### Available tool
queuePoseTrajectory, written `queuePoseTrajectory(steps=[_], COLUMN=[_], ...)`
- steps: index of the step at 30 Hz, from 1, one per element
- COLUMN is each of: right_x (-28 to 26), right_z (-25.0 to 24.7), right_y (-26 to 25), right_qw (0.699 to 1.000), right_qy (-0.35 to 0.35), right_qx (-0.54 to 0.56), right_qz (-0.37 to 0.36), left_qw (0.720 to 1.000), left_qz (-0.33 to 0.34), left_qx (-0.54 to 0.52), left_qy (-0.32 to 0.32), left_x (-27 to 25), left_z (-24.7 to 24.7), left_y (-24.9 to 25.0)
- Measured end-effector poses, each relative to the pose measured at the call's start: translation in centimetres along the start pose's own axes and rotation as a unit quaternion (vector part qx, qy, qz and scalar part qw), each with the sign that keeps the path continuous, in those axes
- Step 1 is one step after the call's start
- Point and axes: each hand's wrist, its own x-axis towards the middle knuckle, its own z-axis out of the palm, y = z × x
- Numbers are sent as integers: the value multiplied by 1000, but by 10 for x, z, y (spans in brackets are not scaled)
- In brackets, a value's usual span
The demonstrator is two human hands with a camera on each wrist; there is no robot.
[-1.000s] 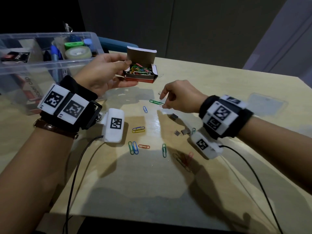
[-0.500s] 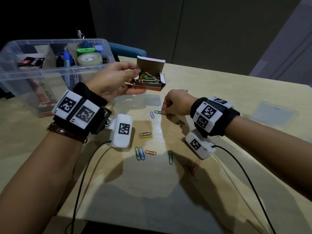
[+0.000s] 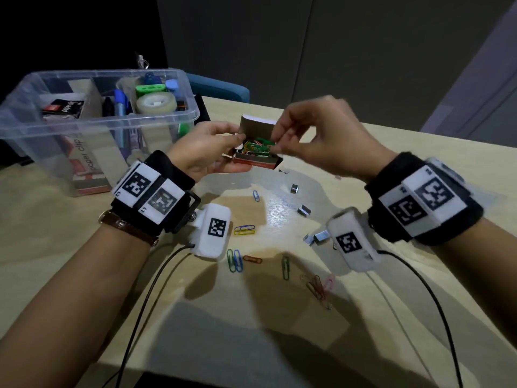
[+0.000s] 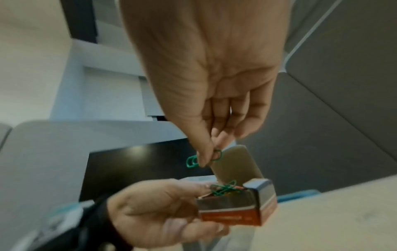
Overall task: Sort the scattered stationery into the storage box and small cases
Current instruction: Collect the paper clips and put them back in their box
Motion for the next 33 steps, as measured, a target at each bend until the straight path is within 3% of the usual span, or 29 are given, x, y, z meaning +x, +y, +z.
queuePoseTrajectory(steps=[3,10,13,15,17,19,20,25,33], right_x=[13,28,21,11,2,-3,-3,8,5], right_z=[7,20,13,10,16,32,42,74,81], right_y=[-1,-3,-8,-9,-5,3,7,16,12], right_qw=[995,981,982,985,989,974,966,949,959], right_qy=[44,2,83,109,-8,-141,-174,-211,-199], right_qx=[-89,-192,-165,-131,-127,-104,-92,-74,-13], right_qz=[14,-9,-34,-3,73,142,165,224,200], left_qw=[1000,998,997,997,997,997,997,997,996], left_qz=[-5,-1,0,7,10,15,17,10,-15], left_qx=[-23,-55,-67,-63,-53,-47,-43,-44,-88], left_qy=[-12,14,39,47,49,56,60,58,24], left_x=[0,4,7,9,11,12,12,12,8], left_z=[4,5,2,-1,-3,-3,-3,-4,-4], left_y=[-1,-2,-2,-3,-4,-6,-7,-5,0])
